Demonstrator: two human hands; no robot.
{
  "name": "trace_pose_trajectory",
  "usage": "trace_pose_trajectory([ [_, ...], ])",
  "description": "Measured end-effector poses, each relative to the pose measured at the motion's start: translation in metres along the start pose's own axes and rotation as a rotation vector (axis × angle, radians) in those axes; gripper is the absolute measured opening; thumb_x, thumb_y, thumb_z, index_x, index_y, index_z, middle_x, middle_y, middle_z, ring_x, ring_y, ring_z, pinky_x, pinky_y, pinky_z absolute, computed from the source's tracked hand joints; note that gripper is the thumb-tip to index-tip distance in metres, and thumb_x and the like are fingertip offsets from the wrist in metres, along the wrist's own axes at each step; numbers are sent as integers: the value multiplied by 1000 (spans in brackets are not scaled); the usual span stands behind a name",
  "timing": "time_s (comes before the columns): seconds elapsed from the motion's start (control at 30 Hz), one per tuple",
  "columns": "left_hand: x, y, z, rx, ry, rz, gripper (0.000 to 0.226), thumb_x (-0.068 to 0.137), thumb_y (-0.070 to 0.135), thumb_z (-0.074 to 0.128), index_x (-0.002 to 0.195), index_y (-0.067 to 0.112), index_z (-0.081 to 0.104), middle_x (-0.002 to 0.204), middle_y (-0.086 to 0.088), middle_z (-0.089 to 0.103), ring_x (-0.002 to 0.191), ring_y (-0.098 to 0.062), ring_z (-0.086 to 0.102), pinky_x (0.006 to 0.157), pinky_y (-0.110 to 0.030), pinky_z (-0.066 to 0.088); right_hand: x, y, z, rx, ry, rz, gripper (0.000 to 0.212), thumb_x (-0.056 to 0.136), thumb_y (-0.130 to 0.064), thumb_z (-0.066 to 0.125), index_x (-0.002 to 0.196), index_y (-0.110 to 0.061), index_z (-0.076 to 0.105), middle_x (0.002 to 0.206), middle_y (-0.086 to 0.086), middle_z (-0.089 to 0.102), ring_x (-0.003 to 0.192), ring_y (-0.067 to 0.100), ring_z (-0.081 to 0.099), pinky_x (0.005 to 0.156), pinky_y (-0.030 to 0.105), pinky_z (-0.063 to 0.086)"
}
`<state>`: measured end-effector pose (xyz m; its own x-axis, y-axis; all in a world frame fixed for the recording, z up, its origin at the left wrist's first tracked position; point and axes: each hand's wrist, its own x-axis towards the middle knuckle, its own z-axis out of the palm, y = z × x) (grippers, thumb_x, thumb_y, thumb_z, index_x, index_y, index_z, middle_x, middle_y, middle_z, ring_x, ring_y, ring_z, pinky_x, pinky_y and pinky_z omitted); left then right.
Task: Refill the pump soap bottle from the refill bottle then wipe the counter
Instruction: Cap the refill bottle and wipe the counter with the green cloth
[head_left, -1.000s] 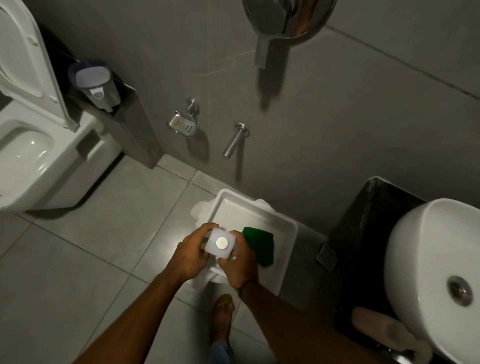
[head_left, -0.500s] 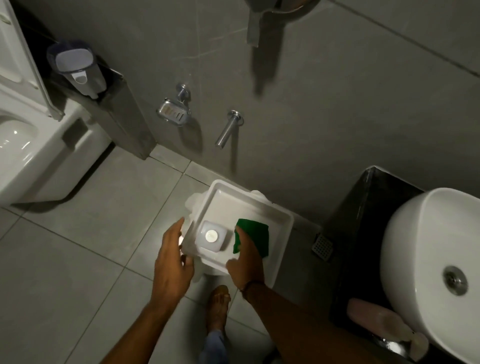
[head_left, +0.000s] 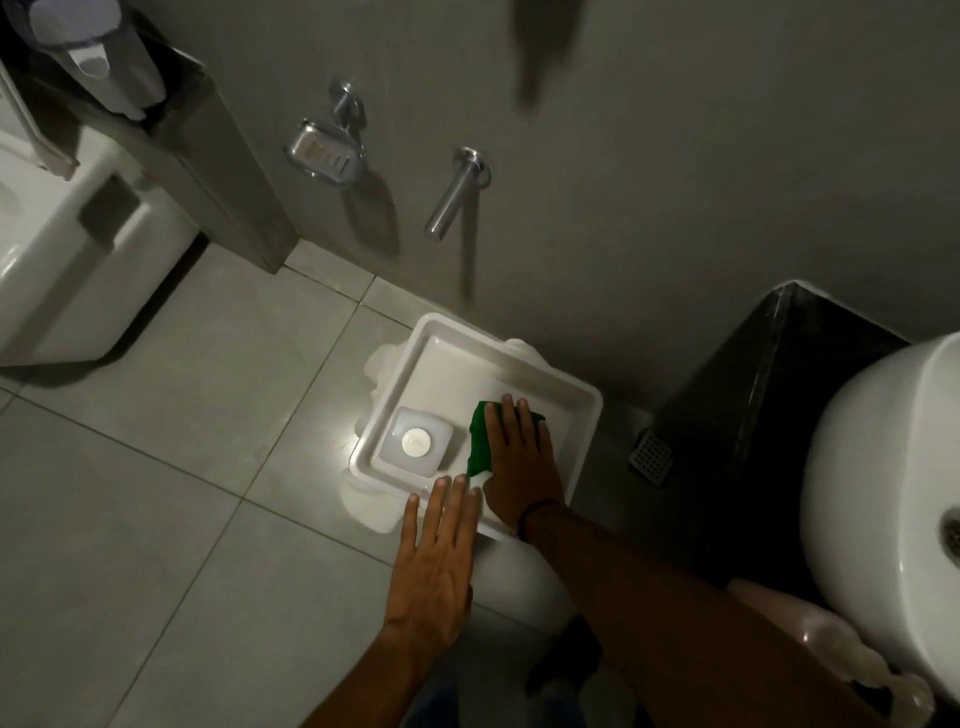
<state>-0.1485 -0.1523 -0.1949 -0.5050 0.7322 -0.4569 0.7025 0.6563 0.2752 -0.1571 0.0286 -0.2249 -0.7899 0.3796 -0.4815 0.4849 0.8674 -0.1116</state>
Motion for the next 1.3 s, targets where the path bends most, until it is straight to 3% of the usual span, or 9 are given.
trace_pose_trajectory([
  [0.23,2,2,1,28,-36,-17,83,112,27,39,166,16,-23,172,-14,-32,159,-41,-29,130,-62,-15,5,7,8,11,95,-54,76,99,-13,60,160,-10,16,167,16,20,156,36,15,125,55,20],
  [0.43,-12,12,-28,-15,71,4,84,98,37,72,165,8,30,174,-16,22,161,-42,25,133,-59,11,-33,9,-30,224,184,-44,71,94,5,52,158,-10,27,165,13,29,155,34,19,126,50,21],
  [0.6,-50,34,-85,-62,188,129,84,106,51,-5,158,2,40,161,-20,43,165,-21,-15,122,-39,-3,-119,1,-60,336,301,52,82,92,6,50,162,-20,15,170,2,12,157,20,3,123,37,-8],
  [0.73,-81,62,-145,-136,287,291,75,104,59,-9,170,25,-8,179,14,-17,160,0,-26,128,-24,-11,-208,5,-75,411,372,43,77,94,-2,53,161,-25,23,168,-7,16,157,14,11,124,37,-8],
  [0.9,-95,113,-203,-22,235,508,85,66,43,42,144,9,45,176,19,-26,160,-1,-26,127,-21,-13,-304,0,-73,434,460,241,48,104,-16,37,104,-36,81,130,-26,62,108,3,72,118,10,13],
  [1.0,-88,159,-226,41,247,685,92,66,44,47,149,5,55,178,-2,20,166,-9,-9,129,-28,-3,-343,-1,-68,567,484,383,33,36,-5,82,64,-22,83,93,-28,74,74,10,78,113,15,30],
  [1.1,-75,219,-235,87,206,864,87,77,43,52,154,3,52,168,-14,39,160,-36,32,124,-40,15,-390,36,-64,536,454,557,52,96,-58,47,80,-27,85,88,-13,80,84,1,76,102,33,47],
  [1.2,-61,293,-236,103,157,1031,81,94,44,47,166,10,31,176,-8,24,166,-32,15,128,-50,13,-412,79,-55,446,543,732,92,108,-32,-1,75,-23,85,82,-13,79,76,0,76,95,29,48],
  [1.3,-47,371,-220,187,122,1179,78,103,47,40,171,16,17,180,-2,8,167,-26,3,132,-50,6,-440,134,-68,717,439,725,40,107,-28,42,106,-38,80,122,-18,72,111,3,70,110,17,20],
])
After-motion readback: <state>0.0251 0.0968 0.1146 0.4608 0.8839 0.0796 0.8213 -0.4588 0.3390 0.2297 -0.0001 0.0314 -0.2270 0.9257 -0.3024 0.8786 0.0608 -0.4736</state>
